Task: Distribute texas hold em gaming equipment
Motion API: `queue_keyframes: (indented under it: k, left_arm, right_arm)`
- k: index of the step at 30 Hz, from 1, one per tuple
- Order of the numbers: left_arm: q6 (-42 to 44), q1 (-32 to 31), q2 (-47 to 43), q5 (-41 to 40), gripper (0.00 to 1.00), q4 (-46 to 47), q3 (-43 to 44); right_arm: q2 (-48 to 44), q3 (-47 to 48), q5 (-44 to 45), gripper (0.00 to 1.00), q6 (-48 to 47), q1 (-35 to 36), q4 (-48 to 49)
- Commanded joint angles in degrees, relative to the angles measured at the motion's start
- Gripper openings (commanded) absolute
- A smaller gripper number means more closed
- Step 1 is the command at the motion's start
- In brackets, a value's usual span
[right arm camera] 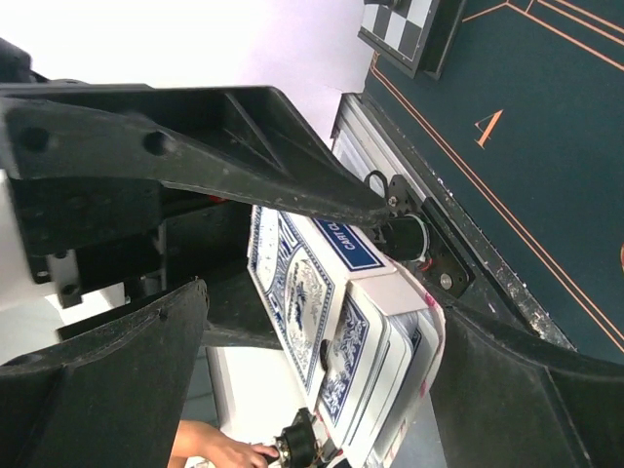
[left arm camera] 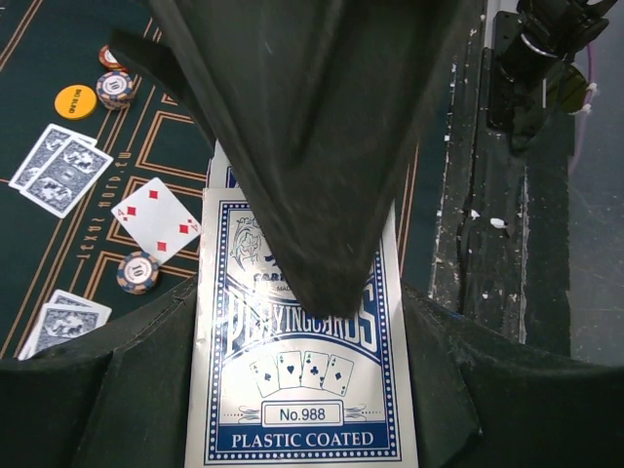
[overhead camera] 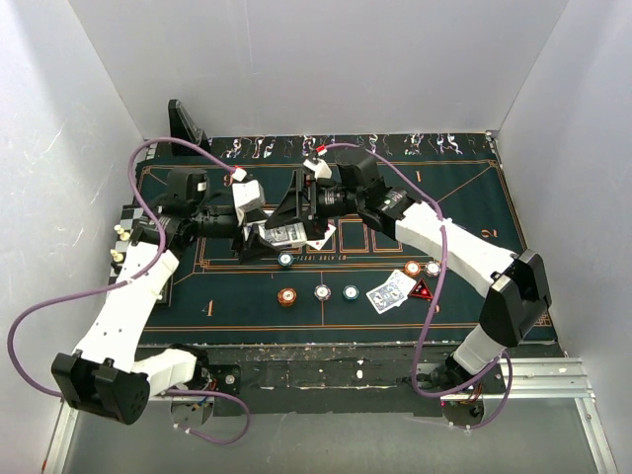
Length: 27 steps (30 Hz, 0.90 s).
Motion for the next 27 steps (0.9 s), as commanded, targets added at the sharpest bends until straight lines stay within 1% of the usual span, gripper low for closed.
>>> queue_keyframes:
  k: [1,4,5,10,13,17,22,27]
  left_arm:
    - [2.6,-1.1,2.5,-3.8,0.00,-3.1,5.8]
    - [5.3,-1.4,4.6,-4.7,0.00,-5.5,8.3]
    - [6.0,-1.6,5.4,-4.9,0.00,-6.6,9.3]
    - [9.1,-2.0,7.4,-6.9,0.00,-11.2,12.5]
    - [10.2,-2.2,8.2,-7.6,0.01,-13.2,13.9]
    - [10.2,-2.6,8.7,-8.2,0.02,-13.9,14.1]
    - [11.9,-4.8,8.9,-9.9,0.04,-16.8,13.5]
    - [11.6,-6.2,8.4,-11.3,0.08,-15.9,12.7]
  right_arm:
    - [-0.7,-0.9,-1.6,0.93,2.0,0.6,4.6]
    - [-1.1,-2.2,-1.9,0.93,2.7,0.2,5.7]
    - [-1.2,-3.1,-2.5,0.93,3.4,-0.1,7.4]
    - [-2.8,-11.5,-5.5,0.94,10.4,-2.2,22.4]
    - [-3.1,-13.7,-6.4,0.94,12.9,-3.1,26.8]
    - [-3.1,-13.2,-6.9,0.94,12.5,-3.4,26.1]
    - [-3.3,-12.0,-6.6,0.94,10.8,-3.5,24.3]
    - [-3.0,-11.6,-6.7,0.95,10.8,-3.1,24.3]
